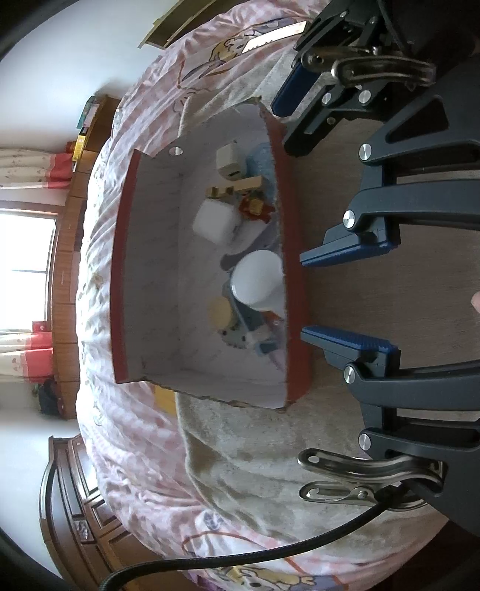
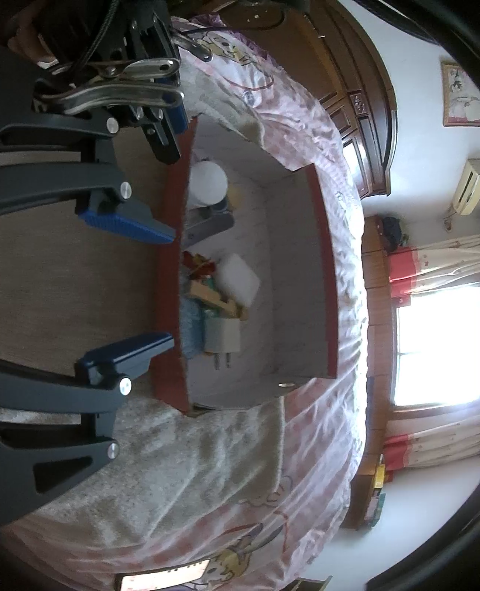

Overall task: Organize rigid objects
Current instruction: 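Withdraw both tools from the box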

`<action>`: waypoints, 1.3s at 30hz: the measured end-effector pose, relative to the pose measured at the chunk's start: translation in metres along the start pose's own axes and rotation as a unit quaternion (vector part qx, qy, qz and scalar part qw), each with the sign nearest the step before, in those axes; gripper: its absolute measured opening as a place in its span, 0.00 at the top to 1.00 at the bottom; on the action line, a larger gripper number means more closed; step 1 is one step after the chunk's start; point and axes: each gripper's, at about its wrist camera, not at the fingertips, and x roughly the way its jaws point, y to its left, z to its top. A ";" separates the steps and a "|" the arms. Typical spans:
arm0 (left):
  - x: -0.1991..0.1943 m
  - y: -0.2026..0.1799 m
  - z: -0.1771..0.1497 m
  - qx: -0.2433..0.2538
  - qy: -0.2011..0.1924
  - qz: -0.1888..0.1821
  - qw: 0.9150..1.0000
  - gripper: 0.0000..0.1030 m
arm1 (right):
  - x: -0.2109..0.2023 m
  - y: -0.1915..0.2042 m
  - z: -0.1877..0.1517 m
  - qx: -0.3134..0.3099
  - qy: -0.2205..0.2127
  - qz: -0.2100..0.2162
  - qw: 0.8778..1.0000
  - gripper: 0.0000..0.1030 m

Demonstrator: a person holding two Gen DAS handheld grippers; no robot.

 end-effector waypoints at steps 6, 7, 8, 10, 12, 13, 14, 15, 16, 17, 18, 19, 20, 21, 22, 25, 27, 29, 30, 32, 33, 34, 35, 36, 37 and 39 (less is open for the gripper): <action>0.001 0.000 -0.009 -0.004 0.007 0.002 1.000 0.67 | 0.001 0.001 -0.008 0.000 0.009 -0.003 1.000 0.49; 0.002 0.000 -0.010 -0.005 0.008 0.003 1.000 0.67 | 0.001 0.002 -0.009 0.000 0.010 -0.004 1.000 0.49; 0.003 0.000 -0.011 -0.005 0.010 0.004 1.000 0.67 | 0.002 0.002 -0.010 0.000 0.011 -0.004 1.000 0.49; 0.006 0.001 -0.013 -0.008 0.015 0.006 1.000 0.67 | 0.003 0.002 -0.013 0.001 0.015 -0.005 1.000 0.49; 0.008 0.001 -0.016 -0.011 0.019 0.008 1.000 0.67 | 0.004 0.002 -0.015 0.003 0.020 -0.006 1.000 0.49; 0.008 0.002 -0.017 -0.011 0.021 0.009 1.000 0.67 | 0.004 0.002 -0.016 0.003 0.022 -0.006 1.000 0.49; 0.009 0.002 -0.017 -0.012 0.022 0.010 1.000 0.67 | 0.005 0.003 -0.017 0.004 0.024 -0.007 1.000 0.49; 0.009 0.002 -0.018 -0.013 0.023 0.012 1.000 0.67 | 0.006 0.003 -0.018 0.006 0.026 -0.007 1.000 0.49; 0.009 0.003 -0.019 -0.013 0.024 0.014 1.000 0.67 | 0.006 0.002 -0.019 0.007 0.027 -0.007 1.000 0.49; 0.010 0.003 -0.019 -0.013 0.025 0.016 0.999 0.67 | 0.007 0.002 -0.019 0.008 0.028 -0.006 1.000 0.49; 0.010 0.003 -0.019 -0.013 0.027 0.021 0.999 0.67 | 0.007 0.002 -0.019 0.009 0.029 -0.006 1.000 0.49; 0.011 0.002 -0.019 -0.012 0.029 0.026 0.999 0.67 | 0.007 0.001 -0.020 0.009 0.029 -0.007 1.000 0.49; 0.012 0.002 -0.020 -0.011 0.031 0.031 0.999 0.67 | 0.008 0.002 -0.020 0.010 0.030 -0.007 0.999 0.49; 0.013 0.002 -0.020 -0.011 0.033 0.036 0.999 0.67 | 0.008 0.002 -0.020 0.010 0.030 -0.007 0.999 0.49; 0.014 0.002 -0.020 -0.012 0.034 0.037 0.999 0.67 | 0.008 0.001 -0.020 0.011 0.031 -0.007 0.999 0.49; 0.015 0.003 -0.021 -0.015 0.038 0.037 0.998 0.67 | 0.009 0.001 -0.020 0.012 0.033 -0.007 0.999 0.49; 0.016 0.003 -0.021 -0.014 0.038 0.039 0.998 0.67 | 0.010 0.000 -0.021 0.014 0.035 -0.006 0.999 0.49; 0.016 0.003 -0.021 -0.015 0.038 0.040 0.998 0.67 | 0.011 0.000 -0.021 0.015 0.036 -0.006 0.999 0.49; 0.016 0.003 -0.021 -0.015 0.037 0.040 0.998 0.67 | 0.011 0.000 -0.021 0.016 0.037 -0.005 0.999 0.49; 0.016 0.003 -0.022 -0.014 0.038 0.039 0.998 0.67 | 0.012 0.000 -0.021 0.016 0.037 -0.005 0.999 0.49; 0.016 0.003 -0.021 -0.014 0.038 0.039 0.998 0.67 | 0.012 0.000 -0.021 0.016 0.037 -0.005 0.999 0.49; 0.016 0.003 -0.021 -0.015 0.038 0.040 0.998 0.67 | 0.012 0.000 -0.021 0.016 0.037 -0.005 0.999 0.49; 0.016 0.003 -0.021 -0.015 0.038 0.039 0.998 0.67 | 0.012 0.000 -0.021 0.016 0.037 -0.005 0.999 0.49; 0.016 0.003 -0.021 -0.015 0.038 0.039 0.998 0.67 | 0.012 0.000 -0.021 0.016 0.037 -0.005 0.999 0.49; 0.016 0.003 -0.021 -0.015 0.038 0.039 0.998 0.67 | 0.012 0.000 -0.021 0.016 0.037 -0.005 0.999 0.49; 0.016 0.003 -0.021 -0.015 0.041 0.039 0.998 0.67 | 0.012 0.000 -0.022 0.016 0.038 -0.005 0.999 0.49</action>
